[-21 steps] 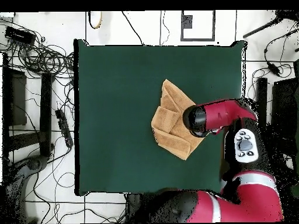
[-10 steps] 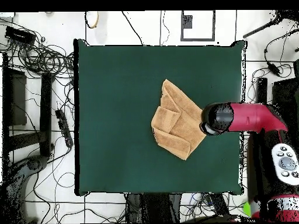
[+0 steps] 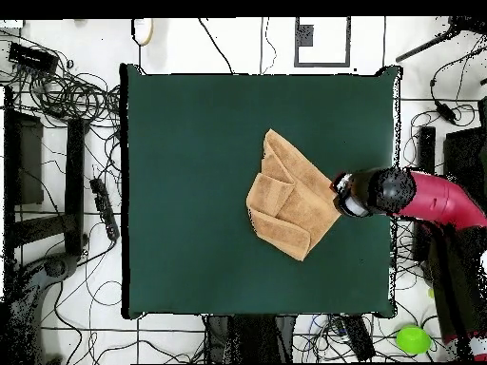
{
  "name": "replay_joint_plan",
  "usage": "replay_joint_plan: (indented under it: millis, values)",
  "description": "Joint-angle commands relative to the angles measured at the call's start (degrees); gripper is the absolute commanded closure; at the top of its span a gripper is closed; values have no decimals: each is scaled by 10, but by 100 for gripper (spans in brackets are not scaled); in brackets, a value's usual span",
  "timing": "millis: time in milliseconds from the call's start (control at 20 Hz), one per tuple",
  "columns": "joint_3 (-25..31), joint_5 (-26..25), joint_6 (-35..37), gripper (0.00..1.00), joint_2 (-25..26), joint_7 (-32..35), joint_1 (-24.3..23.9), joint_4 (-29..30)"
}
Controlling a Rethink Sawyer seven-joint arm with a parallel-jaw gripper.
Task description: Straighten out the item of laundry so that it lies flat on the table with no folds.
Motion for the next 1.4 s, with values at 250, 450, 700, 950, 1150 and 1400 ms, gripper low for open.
replay_joint_plan:
  millis: [250, 450, 700, 950, 1150, 1400]
  values:
    - [214, 95, 38, 100, 142, -269, -80, 111]
    - [243, 109, 67, 100, 162, -294, -100, 113]
    - [271, 114, 94, 100, 181, -311, -117, 122]
    - [265, 87, 133, 100, 189, -333, -114, 110]
    - [279, 97, 178, 100, 206, -346, -129, 111]
    - [281, 80, 223, 100, 216, -376, -141, 105]
